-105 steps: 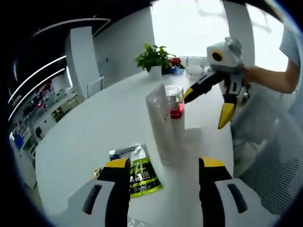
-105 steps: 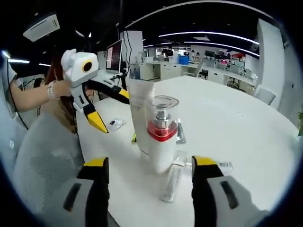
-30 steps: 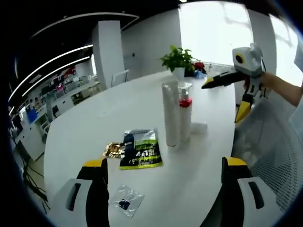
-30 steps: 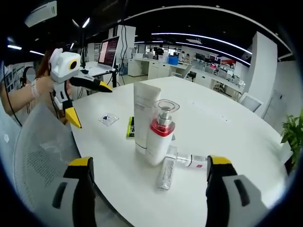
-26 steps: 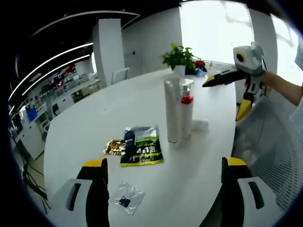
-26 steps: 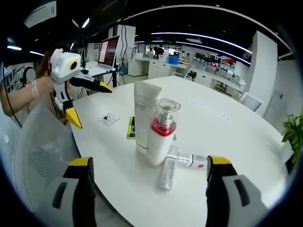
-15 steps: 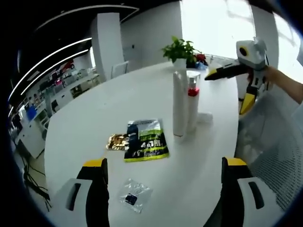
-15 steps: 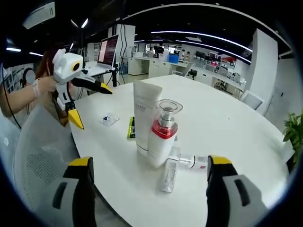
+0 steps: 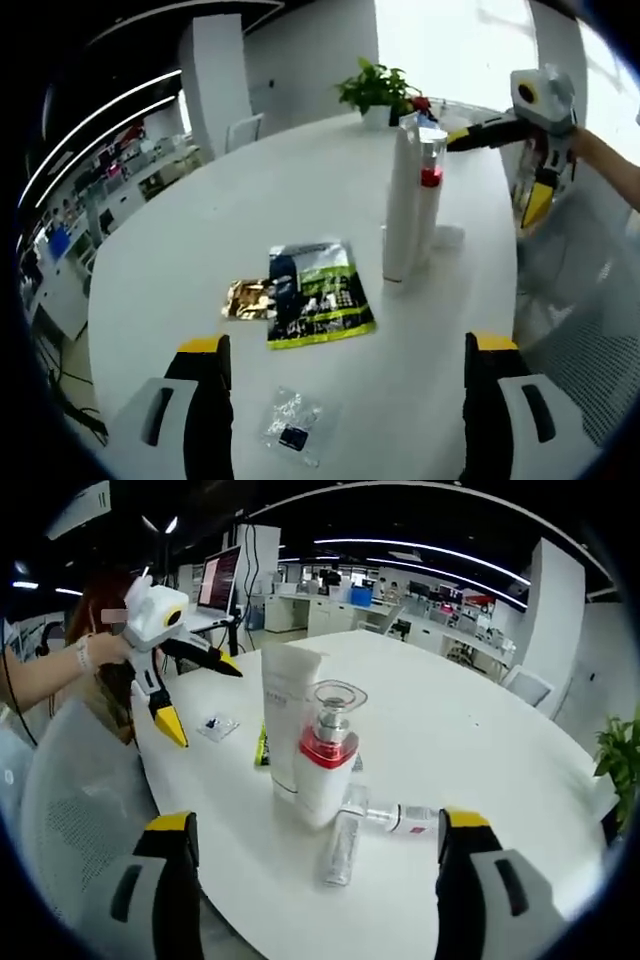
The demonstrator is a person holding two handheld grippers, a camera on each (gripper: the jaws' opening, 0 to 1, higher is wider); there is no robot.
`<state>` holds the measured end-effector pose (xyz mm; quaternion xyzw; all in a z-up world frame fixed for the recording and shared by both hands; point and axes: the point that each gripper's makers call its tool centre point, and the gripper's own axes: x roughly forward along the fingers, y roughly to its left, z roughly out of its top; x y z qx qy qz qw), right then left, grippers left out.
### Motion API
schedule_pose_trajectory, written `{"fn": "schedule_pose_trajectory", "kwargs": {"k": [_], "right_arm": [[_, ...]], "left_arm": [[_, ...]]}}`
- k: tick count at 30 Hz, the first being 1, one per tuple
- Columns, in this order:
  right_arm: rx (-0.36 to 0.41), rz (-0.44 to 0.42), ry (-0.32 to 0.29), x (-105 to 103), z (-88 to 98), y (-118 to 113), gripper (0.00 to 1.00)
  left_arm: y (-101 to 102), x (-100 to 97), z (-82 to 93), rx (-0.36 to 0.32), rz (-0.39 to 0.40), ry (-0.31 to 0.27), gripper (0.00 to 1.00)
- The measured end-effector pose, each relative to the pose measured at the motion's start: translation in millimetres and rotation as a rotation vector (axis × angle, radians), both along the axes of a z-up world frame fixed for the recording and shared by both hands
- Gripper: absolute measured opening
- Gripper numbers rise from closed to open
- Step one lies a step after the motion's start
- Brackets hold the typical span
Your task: Arrange the skincare products in the storage area until every visible bottle or jar stands upright without overlapping.
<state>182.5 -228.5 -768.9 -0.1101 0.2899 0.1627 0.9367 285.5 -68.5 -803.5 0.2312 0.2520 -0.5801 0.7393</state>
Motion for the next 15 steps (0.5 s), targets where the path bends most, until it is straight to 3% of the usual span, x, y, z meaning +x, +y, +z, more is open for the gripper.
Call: {"fn": "schedule_pose_trajectory", "kwargs": {"k": [7,15], "right_arm": [[-0.053,-0.019,0.076,-0.3,-22.7,-20.5,1.00],[-0.044,-0.039,0.163,-2.6,-43.4,-30.1,0.97]], "left_arm": [[-7.0,0.1,-3.7,-0.001,-0.005,0.012,0.97],[-5.8,-5.4,-3.4,0.011,-0.006,0.007,0.97]]}}
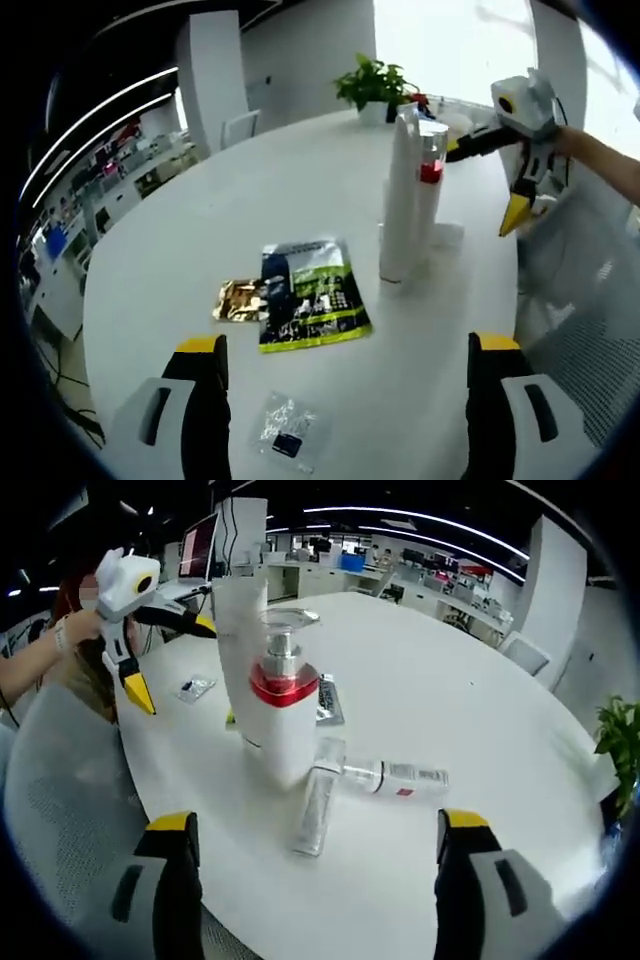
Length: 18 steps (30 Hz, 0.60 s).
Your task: Arrange the skincare products in the storage area until every visible bottle or jar stands upright without overlapping.
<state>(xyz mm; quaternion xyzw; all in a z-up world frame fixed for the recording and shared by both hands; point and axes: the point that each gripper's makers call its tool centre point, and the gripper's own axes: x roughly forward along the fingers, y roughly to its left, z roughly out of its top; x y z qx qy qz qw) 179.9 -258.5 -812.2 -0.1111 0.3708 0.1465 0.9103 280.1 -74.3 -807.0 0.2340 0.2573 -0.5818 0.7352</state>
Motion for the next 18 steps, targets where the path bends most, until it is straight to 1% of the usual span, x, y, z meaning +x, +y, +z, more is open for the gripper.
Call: {"fn": "schedule_pose_trajectory", "kwargs": {"k": [3,4,7,11,15,18], "right_arm": [[0.019,0.002,0.054,-3.0,-10.4,2.3,0.94],[0.019,0.003,0.063,-3.1,-13.1,2.8,0.94],[0.032,0.010,0.119,-6.1,-25.2,6.6,0.89],[0.045,0.011,0.154,-4.5,-35.8,8.8,0.82],[0.025,0.016,0.177,-0.6,-44.7,7.7,0.75],[-0.014,0.017,0.210,0.0,-53.4,4.5,0.70]], "left_arm": [[1.5,-2.6,0.6,0.002,0.001,-0.001,0.97],[1.6,-3.5,1.0,0.000,0.003,0.001,0.97],[1.9,-7.1,2.4,-0.008,0.007,0.004,0.97],[2.4,-11.4,3.5,-0.013,0.006,0.007,0.97],[2.9,-14.3,4.2,-0.022,0.009,0.010,0.97],[3.8,-15.5,3.9,-0.028,0.017,0.014,0.97]]}}
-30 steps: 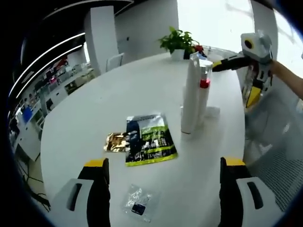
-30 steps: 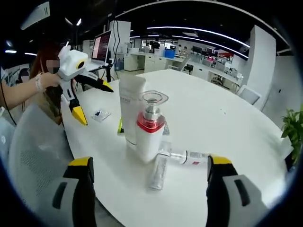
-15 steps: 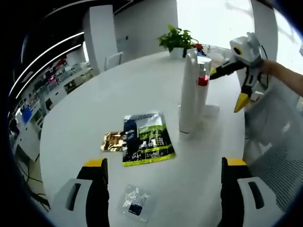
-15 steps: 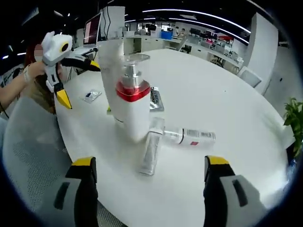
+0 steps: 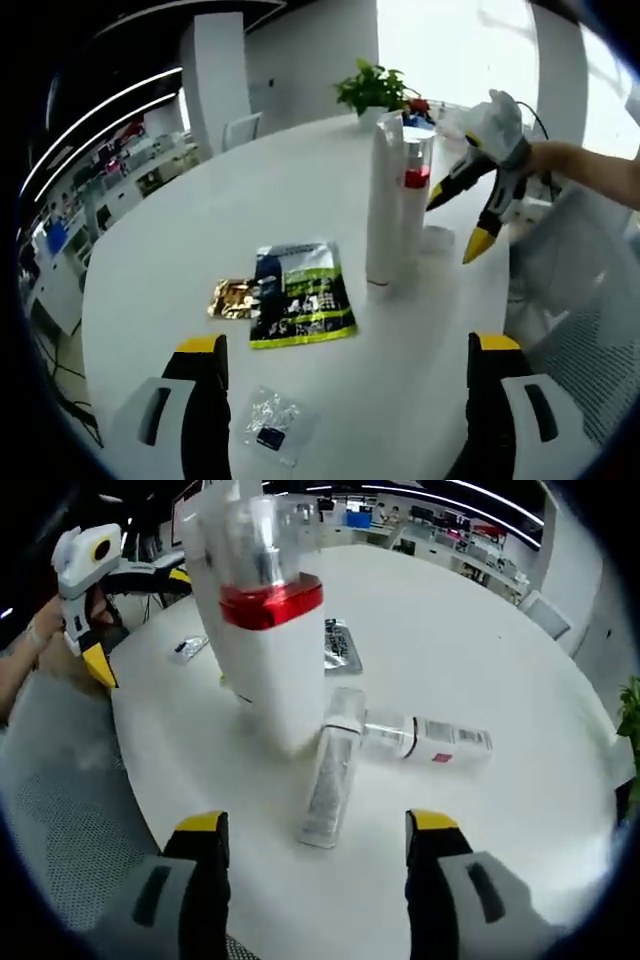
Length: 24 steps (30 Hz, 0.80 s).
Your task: Arrange the skincare products in the storage area until every visible bottle or jar stands upright without overlapping.
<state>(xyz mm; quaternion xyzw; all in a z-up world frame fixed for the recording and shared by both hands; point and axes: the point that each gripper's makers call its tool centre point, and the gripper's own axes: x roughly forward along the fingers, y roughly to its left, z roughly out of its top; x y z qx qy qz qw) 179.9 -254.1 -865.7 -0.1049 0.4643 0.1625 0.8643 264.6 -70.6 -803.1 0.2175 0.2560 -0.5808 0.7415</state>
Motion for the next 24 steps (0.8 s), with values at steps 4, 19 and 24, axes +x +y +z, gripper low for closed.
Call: {"fn": "schedule_pose_trajectory", "kwargs": {"k": [4,19,24], "right_arm": [[-0.008,-0.004,0.006,3.4,-6.3,-1.1,0.62],[-0.015,-0.009,0.028,7.7,-14.4,-0.9,0.48],[-0.014,0.005,0.027,5.3,-14.1,5.8,0.38]], "left_arm": [[1.2,-1.1,1.0,-0.006,0.010,0.006,0.97],[4.4,-4.3,11.9,-0.040,0.054,0.019,0.97],[4.0,-5.8,12.6,-0.038,0.052,0.014,0.97]]}}
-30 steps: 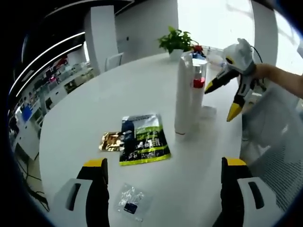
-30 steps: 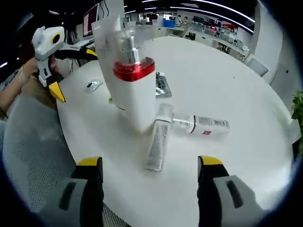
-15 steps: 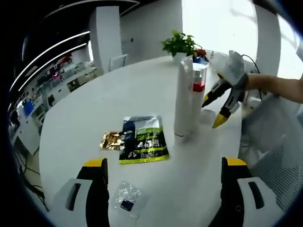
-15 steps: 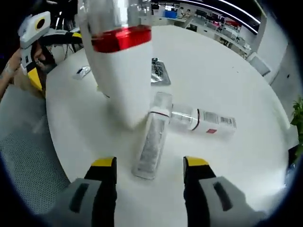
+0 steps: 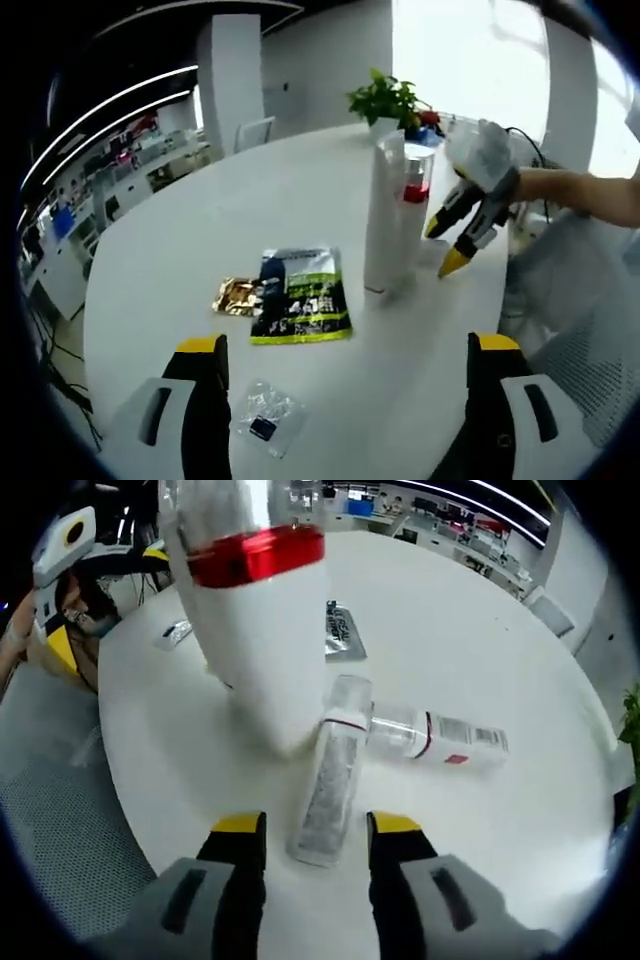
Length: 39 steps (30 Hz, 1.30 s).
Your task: Arrange the skincare products in the storage area until every visible bottle or jar stands upright without overlapping.
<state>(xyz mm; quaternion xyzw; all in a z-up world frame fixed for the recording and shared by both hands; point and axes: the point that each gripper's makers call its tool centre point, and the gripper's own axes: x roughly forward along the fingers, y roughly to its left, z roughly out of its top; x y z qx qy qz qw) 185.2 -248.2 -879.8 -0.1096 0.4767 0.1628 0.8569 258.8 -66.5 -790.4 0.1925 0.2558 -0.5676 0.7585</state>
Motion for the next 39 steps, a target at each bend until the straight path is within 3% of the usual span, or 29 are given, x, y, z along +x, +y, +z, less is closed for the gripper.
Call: {"fn": "schedule_pose_trajectory", "kwargs": {"k": [10,22,39], "right_arm": [[-0.001,0.041,-0.004,-0.1,0.4,5.1,0.28],[0.016,0.047,0.007,-1.8,1.0,0.7,0.23],[0.014,0.048,0.045,-24.2,9.0,-8.2,0.21]], "left_arm": [[-0.2,-6.6,5.1,-0.003,0.005,-0.016,0.96],[2.2,-18.8,4.7,-0.026,0.015,-0.007,0.96],[0.8,-25.8,3.4,-0.034,0.017,-0.010,0.96]]}}
